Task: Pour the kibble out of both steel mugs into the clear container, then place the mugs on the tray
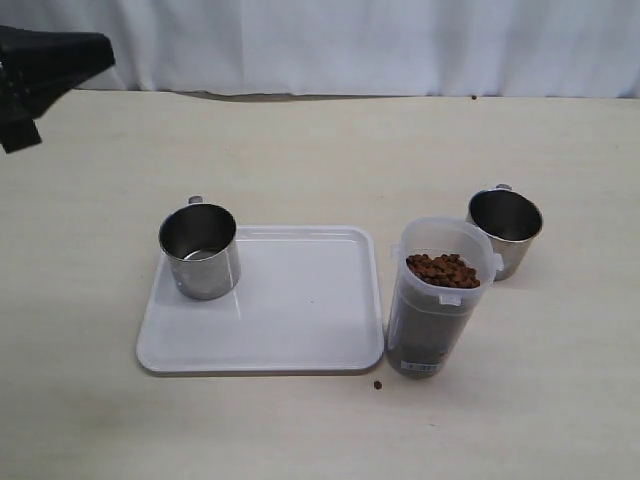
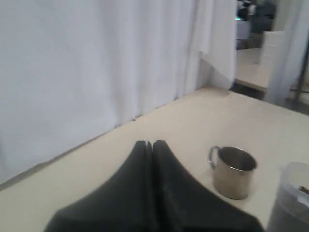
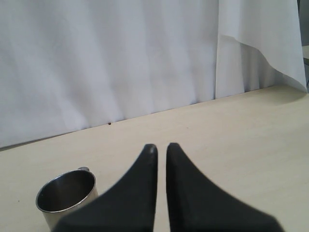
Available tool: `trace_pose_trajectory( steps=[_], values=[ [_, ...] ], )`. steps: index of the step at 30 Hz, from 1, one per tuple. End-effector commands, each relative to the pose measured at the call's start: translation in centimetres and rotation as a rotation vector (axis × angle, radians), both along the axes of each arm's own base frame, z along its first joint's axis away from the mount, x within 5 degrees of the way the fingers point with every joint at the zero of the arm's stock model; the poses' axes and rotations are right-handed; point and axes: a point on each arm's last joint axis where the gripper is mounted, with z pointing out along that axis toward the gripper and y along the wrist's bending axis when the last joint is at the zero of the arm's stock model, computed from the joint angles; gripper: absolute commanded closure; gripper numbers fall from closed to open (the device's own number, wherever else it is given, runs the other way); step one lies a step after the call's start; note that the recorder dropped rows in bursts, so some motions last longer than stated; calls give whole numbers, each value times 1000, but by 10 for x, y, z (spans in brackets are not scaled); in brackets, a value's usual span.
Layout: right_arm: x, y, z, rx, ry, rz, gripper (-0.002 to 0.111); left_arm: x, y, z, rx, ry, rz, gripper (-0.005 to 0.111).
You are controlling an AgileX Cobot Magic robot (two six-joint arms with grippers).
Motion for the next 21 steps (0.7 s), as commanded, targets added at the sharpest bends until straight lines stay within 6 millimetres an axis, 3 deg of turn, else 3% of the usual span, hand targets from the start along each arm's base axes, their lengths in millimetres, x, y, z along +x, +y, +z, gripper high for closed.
trace_pose_trajectory(
  steps=[1,7,13,21],
  values=[
    [0,0,-2,2,4,2,103,-26,18,17,25,28,348,107],
    [0,0,-2,2,4,2,103,-89,28,22,-78,-115,602,107],
    [0,0,-2,2,4,2,103,-141,31,-1,-185,-188,713,107],
    [0,0,-2,2,4,2,103,-178,36,-29,-159,-252,828,107]
  ],
)
